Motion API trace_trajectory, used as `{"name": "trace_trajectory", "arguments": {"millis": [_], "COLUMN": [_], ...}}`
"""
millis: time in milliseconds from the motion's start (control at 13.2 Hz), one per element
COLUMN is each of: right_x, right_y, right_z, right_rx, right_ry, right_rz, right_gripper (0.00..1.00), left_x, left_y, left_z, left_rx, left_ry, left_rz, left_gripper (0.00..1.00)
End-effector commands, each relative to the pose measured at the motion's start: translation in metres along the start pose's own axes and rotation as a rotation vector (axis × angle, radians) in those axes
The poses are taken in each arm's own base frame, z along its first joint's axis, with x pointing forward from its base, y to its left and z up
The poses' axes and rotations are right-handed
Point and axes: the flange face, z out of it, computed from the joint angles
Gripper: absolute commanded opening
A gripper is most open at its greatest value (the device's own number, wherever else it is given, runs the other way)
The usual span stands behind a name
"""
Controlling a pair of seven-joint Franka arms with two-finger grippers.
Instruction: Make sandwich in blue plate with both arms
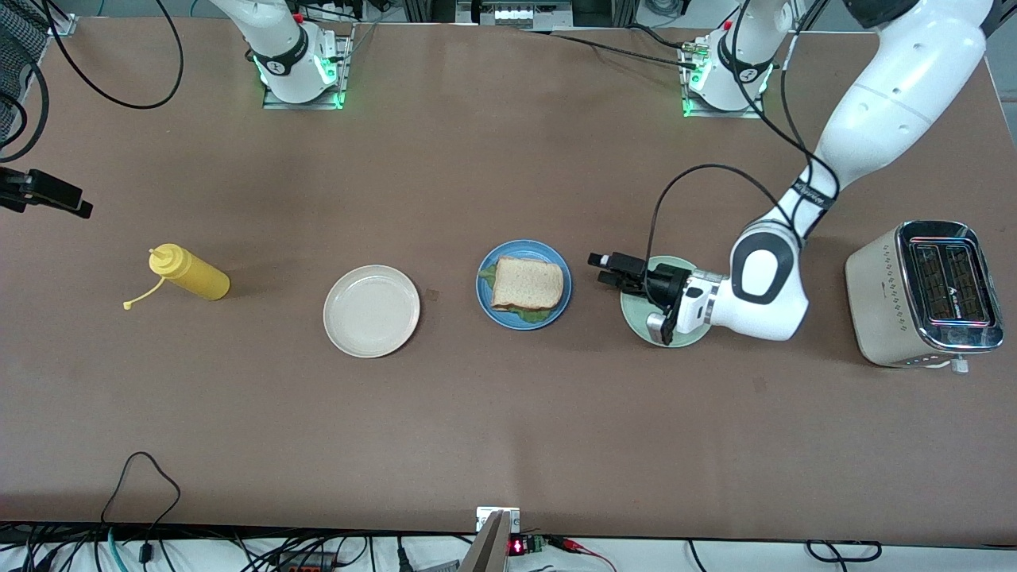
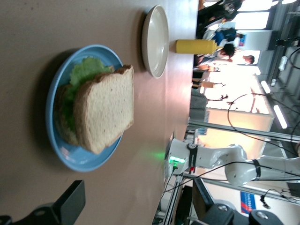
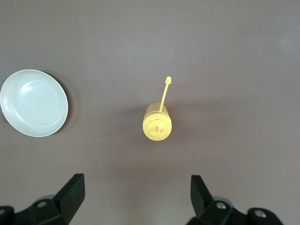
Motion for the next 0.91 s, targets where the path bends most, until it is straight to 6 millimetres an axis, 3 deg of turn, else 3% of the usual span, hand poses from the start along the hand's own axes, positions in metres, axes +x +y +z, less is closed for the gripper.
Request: {"name": "trace_trajectory", "arguments": {"millis": [0,227,605,757,832], "right_x": [-0.025,-0.041,-0.041,-0.039,-0.039], "right_y": [-0.003,-0.003,-0.003,-0.002,-0.002], "right_z": [0.007,0.012,0.015,0.013,0.013], "right_rx": [0.002,0.009,0.012,0.012,0.01], "right_ry": [0.02,0.01,-0.007,-0.004,-0.002], "right_rz": [0.009,0.006,0.005,-0.004,-0.004], "right_gripper": [1.0,1.0,1.0,1.0,1.0], "left_x": [-0.015,-0.022,-0.036,-0.042,-0.045], "left_y": [0.047,0.063,0.041,0.053,0.067], "left_z": [-0.028,-0.053,-0.085,-0.114,-0.138], "left_rx": [0.193,0.468,0.91,1.049,1.096], "left_ry": [-0.064,-0.117,-0.271,-0.301,-0.279], "left_rz": [-0.048,-0.089,-0.062,-0.082,-0.091], "left_gripper": [1.0,1.0,1.0,1.0,1.0]}}
